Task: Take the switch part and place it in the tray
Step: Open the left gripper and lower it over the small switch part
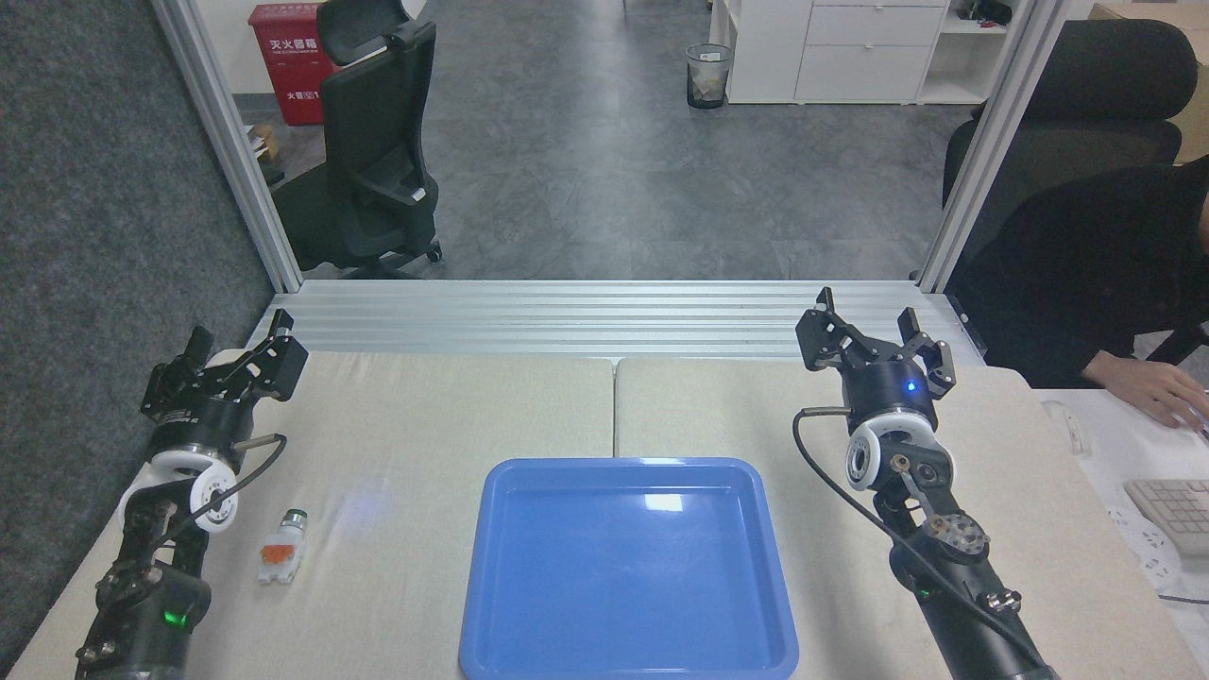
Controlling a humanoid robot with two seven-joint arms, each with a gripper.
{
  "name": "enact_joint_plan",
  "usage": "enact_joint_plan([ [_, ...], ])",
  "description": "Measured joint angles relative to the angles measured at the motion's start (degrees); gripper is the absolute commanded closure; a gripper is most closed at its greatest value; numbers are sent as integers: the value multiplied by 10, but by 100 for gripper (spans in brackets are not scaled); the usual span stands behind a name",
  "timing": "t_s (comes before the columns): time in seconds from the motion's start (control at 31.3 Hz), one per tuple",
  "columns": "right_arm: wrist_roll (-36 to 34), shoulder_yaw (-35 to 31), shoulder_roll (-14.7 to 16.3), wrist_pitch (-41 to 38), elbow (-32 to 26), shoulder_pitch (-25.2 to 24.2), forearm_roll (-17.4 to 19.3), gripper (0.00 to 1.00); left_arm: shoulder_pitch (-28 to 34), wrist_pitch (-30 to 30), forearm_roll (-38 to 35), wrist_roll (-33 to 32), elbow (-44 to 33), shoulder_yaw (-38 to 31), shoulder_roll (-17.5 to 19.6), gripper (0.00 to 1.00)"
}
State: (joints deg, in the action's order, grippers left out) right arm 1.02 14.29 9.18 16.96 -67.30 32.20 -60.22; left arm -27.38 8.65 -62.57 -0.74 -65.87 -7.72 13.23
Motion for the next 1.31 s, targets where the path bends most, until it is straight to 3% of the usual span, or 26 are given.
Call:
enact_joint_plan([
  [1.31, 0, -1, 0, 0, 0, 1, 0, 0, 5, 4, -7, -27, 0, 44, -19, 0],
])
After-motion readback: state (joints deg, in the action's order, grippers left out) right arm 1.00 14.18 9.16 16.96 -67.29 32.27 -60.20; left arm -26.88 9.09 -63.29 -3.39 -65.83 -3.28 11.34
